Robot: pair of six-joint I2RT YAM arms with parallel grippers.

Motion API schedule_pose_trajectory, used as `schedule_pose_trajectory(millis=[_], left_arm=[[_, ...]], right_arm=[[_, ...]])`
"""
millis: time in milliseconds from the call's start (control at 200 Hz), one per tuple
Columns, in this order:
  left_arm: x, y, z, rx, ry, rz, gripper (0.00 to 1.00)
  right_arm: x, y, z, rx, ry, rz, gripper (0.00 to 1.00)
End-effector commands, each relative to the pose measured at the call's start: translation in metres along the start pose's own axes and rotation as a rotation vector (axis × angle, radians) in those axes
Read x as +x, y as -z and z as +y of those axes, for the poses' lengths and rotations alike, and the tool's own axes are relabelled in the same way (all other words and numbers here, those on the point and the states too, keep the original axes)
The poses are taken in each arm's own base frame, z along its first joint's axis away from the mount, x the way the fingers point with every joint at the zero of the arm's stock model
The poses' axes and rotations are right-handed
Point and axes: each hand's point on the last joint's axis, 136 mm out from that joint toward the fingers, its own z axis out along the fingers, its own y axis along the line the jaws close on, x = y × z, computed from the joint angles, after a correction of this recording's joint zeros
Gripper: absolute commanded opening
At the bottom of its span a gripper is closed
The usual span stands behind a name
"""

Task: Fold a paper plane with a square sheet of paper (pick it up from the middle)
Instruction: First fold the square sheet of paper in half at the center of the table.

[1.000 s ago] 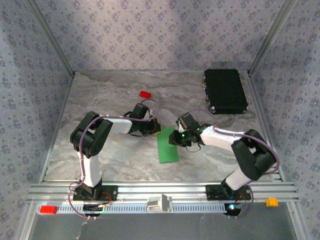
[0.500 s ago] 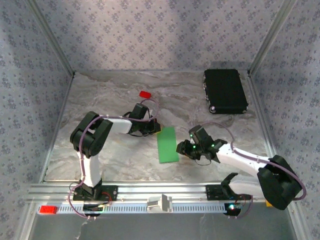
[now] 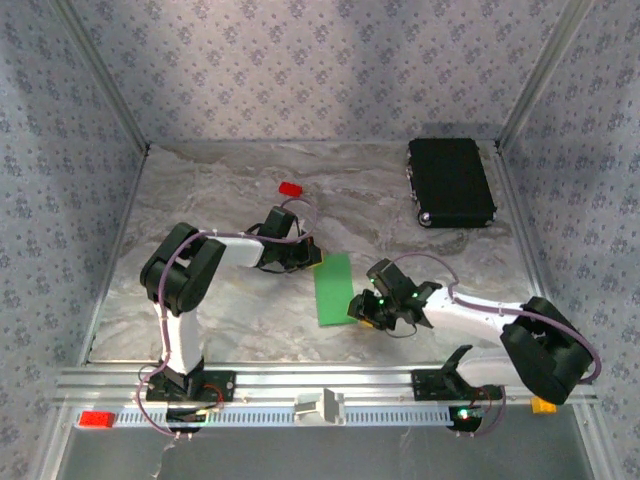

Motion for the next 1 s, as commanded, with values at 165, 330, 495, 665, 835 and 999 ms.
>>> schedule_pose_trajectory(millis=[165,330,495,665,835,999], left_arm=[[0.023,-0.009,0.033,-0.083,0.065,0.072,0.02],[0.022,-0.008,0.031,-0.080,0.063,0.070,0.02],[0.023,-0.009,0.030,-0.077,0.063,0.073,0.02],[0.023,-0.009,0.030,-0.076,0.064,0.074,0.02],[0.023,-0.009,0.030,-0.073,0.063,0.073,0.02],[0.023,-0.009,0.030,-0.072,0.064,0.075,0.02]], right_arm=[[0.000,-0.003,0.006,-0.026,-0.009,0.000,0.39],[0.000,-0.004,0.003,-0.017,-0.022,0.001,0.39],[0.000,-0.002,0.000,-0.002,-0.027,-0.009,0.39],[-0.001,0.005,-0.004,0.006,-0.030,-0.033,0.39],[0.003,-0.003,-0.005,0.008,-0.027,0.005,0.39],[0.003,-0.009,0.003,-0.007,-0.011,0.015,0.38]])
